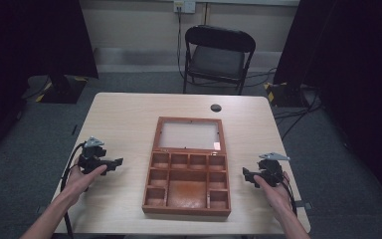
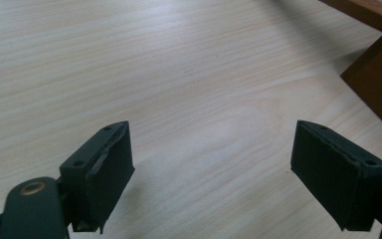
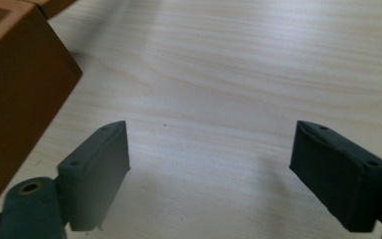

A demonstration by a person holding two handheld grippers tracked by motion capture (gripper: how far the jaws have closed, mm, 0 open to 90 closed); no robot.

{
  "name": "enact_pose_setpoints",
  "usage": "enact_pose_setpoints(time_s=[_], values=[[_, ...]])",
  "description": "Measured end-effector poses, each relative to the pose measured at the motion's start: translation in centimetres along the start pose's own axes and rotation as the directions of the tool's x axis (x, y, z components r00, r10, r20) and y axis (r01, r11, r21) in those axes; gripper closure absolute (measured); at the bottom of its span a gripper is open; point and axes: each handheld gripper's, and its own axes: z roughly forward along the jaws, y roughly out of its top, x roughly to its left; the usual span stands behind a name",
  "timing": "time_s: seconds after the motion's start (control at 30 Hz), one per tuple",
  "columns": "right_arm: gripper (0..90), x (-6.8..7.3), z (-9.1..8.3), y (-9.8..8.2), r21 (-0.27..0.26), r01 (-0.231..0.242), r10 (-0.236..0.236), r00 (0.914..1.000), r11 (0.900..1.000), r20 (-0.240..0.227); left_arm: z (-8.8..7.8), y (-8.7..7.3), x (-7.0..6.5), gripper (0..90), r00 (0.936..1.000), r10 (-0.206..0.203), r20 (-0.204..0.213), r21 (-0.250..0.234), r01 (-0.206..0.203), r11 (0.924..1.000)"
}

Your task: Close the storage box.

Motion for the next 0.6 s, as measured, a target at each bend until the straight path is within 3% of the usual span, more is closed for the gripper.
enact_pose_setpoints(time_s=[0.1,0.17,0.23,0.37,0.47,0.57,0.6], values=[[14.6,0.5,-0.1,0.3,0.009,0.049,-0.049,0.9984,0.999,0.027,0.1,0.3,-0.3,17.2,0.9994,0.013,-0.032,-0.009,-0.014,0.9999],[14.7,0.7,0.0,0.7,0.008,0.054,-0.054,0.9985,0.998,0.003,0.3,0.5,-0.5,18.0,0.9996,0.019,-0.023,-0.014,-0.019,0.9997],[14.7,0.9,-0.1,1.1,0.005,0.066,-0.066,0.9978,0.998,-0.009,0.4,1.1,-0.6,17.6,0.9992,0.039,-0.006,0.013,-0.039,0.9992],[14.6,1.0,-0.1,2.3,-0.003,0.035,-0.035,0.9986,0.999,-0.039,0.4,2.1,-1.4,18.4,0.9986,0.048,-0.023,-0.046,-0.049,0.9977],[14.6,1.2,0.1,3.2,0.017,0.004,-0.002,0.9955,1.000,-0.095,0.7,2.8,-1.9,18.4,0.9930,0.114,-0.028,0.002,-0.114,0.9934],[14.4,1.5,0.1,4.4,0.033,-0.015,0.018,0.9950,0.999,-0.098,0.8,3.5,-2.2,19.0,0.9959,0.085,-0.033,-0.059,-0.086,0.9945],[14.4,1.7,0.1,4.7,0.026,-0.018,0.021,0.9941,1.000,-0.107,1.0,3.9,-2.3,19.5,0.9964,0.083,-0.016,-0.052,-0.084,0.9951]])
